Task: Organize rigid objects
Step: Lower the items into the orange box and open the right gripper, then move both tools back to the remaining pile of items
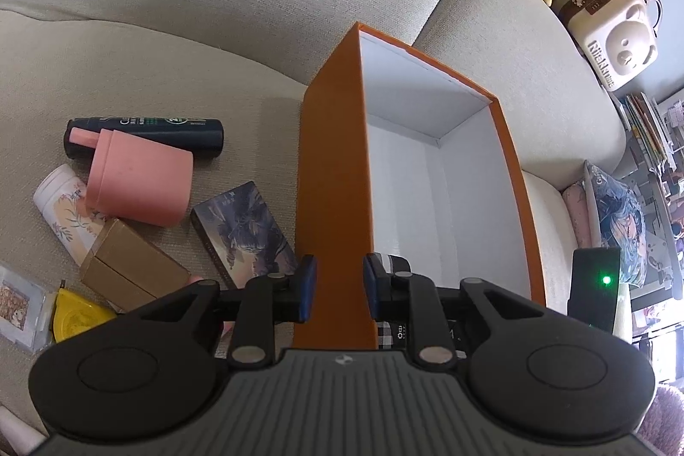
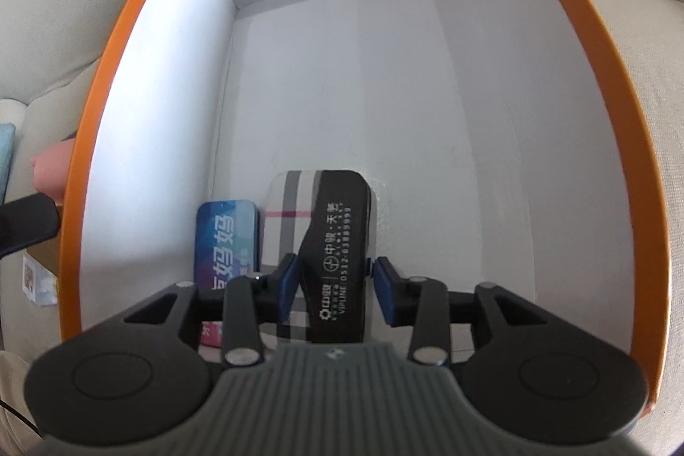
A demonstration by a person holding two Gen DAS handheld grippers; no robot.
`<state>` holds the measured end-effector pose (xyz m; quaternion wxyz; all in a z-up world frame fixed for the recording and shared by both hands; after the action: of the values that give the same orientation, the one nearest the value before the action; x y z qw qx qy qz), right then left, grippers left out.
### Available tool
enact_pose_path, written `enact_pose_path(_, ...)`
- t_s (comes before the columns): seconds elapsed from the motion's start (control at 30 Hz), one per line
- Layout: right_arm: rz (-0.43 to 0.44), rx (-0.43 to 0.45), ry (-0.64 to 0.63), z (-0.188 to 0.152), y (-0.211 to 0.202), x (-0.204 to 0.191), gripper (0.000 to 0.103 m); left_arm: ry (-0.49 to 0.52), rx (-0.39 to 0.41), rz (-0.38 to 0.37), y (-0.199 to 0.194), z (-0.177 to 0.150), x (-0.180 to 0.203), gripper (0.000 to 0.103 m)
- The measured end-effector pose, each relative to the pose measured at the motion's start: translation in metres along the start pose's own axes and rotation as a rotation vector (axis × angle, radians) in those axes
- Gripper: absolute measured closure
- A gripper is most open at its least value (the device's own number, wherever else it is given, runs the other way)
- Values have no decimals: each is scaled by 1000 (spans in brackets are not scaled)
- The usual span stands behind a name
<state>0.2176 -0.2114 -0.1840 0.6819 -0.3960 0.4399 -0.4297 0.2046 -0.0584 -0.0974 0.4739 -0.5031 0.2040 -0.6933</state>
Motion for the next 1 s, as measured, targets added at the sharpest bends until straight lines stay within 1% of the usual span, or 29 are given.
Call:
enact_pose_path(0.17, -6, 1, -53, -2, 0, -8, 62, -5, 4, 0, -1, 1, -3, 77)
enact_pose_path(0.33, -13, -9, -159, -5, -1, -18, 62, -5, 5, 1, -2, 2, -4, 77)
enact_pose_path(0.43, -16, -18, -196, -8, -2, -22, 62, -3, 8, 2, -5, 3, -4, 77)
enact_pose_path(0.5, -16, -21, -197, -9, -3, -23, 62, 1, 9, 4, -7, 3, -3, 77)
enact_pose_path(0.6, -15, -13, -166, -10, -7, -21, 62, 8, 14, 8, -12, 4, -3, 77)
enact_pose_path(0.67, -37, 18, -160, -9, -16, -22, 62, 16, 23, 12, -18, 4, -3, 77)
enact_pose_path(0.73, -37, 61, -163, -9, -31, -27, 62, 21, 37, 14, -27, 6, -4, 77)
enact_pose_path(0.8, -19, 117, -165, -7, -48, -36, 62, 28, 62, 14, -39, 9, -6, 77)
enact_pose_path(0.93, 39, 278, -236, -5, -93, -68, 54, 55, 125, 35, -69, 17, -14, 77)
enact_pose_path(1.0, 73, 347, -257, -10, -115, -84, 53, 59, 149, 53, -84, 19, -23, 77)
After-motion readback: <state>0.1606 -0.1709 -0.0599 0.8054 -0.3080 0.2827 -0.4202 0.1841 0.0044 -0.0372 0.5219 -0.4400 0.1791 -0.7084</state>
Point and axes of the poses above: each gripper's, at about its wrist camera, not at the fingertips, and y roughly the way its jaws point, x to its right, z to its top, the point moved 5 cm from there along y, roughly the way its jaws point, and after that the axes turned 3 degrees about x, right-handed, at the moved point
